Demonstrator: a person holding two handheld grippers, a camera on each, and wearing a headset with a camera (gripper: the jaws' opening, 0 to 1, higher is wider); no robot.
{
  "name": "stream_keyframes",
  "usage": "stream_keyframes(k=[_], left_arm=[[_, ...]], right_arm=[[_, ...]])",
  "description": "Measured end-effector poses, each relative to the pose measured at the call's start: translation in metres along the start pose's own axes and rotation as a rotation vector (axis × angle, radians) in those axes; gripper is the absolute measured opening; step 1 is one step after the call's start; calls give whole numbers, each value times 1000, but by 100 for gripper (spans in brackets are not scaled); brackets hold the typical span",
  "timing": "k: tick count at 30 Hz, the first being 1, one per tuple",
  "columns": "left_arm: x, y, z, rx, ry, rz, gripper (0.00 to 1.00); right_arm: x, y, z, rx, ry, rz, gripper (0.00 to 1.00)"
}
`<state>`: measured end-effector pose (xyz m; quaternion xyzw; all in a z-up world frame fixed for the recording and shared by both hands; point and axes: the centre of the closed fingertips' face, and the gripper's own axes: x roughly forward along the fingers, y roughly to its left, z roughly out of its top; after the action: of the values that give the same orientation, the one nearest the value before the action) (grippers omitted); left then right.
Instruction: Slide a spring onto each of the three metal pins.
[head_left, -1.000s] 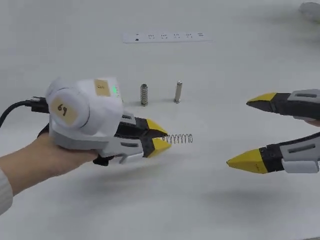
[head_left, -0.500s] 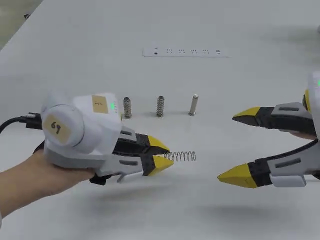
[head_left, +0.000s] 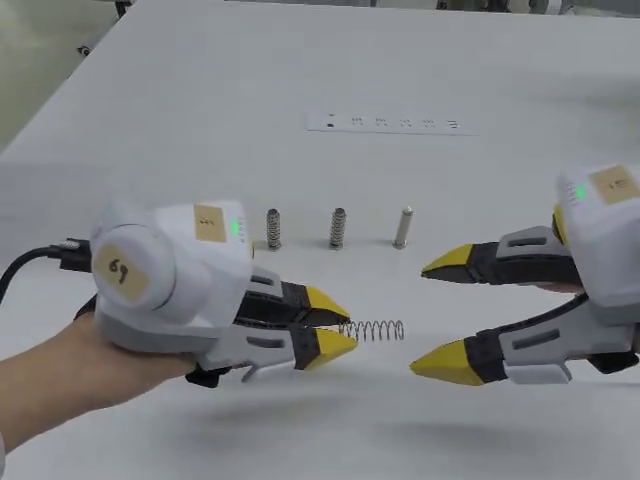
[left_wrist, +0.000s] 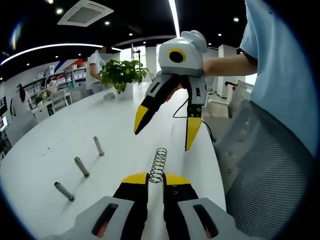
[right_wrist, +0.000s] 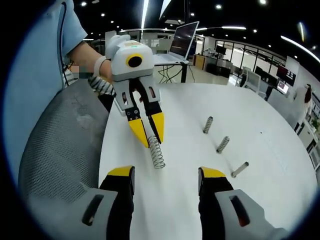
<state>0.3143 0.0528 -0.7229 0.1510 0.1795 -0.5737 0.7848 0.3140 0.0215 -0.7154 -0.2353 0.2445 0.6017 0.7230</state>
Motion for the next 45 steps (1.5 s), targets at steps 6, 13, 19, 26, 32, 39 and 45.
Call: stream_keyframes(k=[6,13,19,26,32,39,45], left_arm=[[-2,2,1,-2,-3,9,3],[-4,1,2,0,-4,12,3],[-4,1,3,-2,-7,12,3],[-6,1,2,-4,-7,15,3],[-7,0,0,-7,-4,16,2],[-7,0,-2,-7,4,15,2],[-6,0,-2,-7,5,12,2]], right_arm=[[5,2,5,-27,4,34,38],[10,5,5,-53,15,68,24],[14,7,3,-69,28,91,17],[16,8,2,-73,29,103,10],[18,10,2,-83,30,116,9],[17,13,5,-96,36,132,8],[13,14,13,-106,53,146,8]])
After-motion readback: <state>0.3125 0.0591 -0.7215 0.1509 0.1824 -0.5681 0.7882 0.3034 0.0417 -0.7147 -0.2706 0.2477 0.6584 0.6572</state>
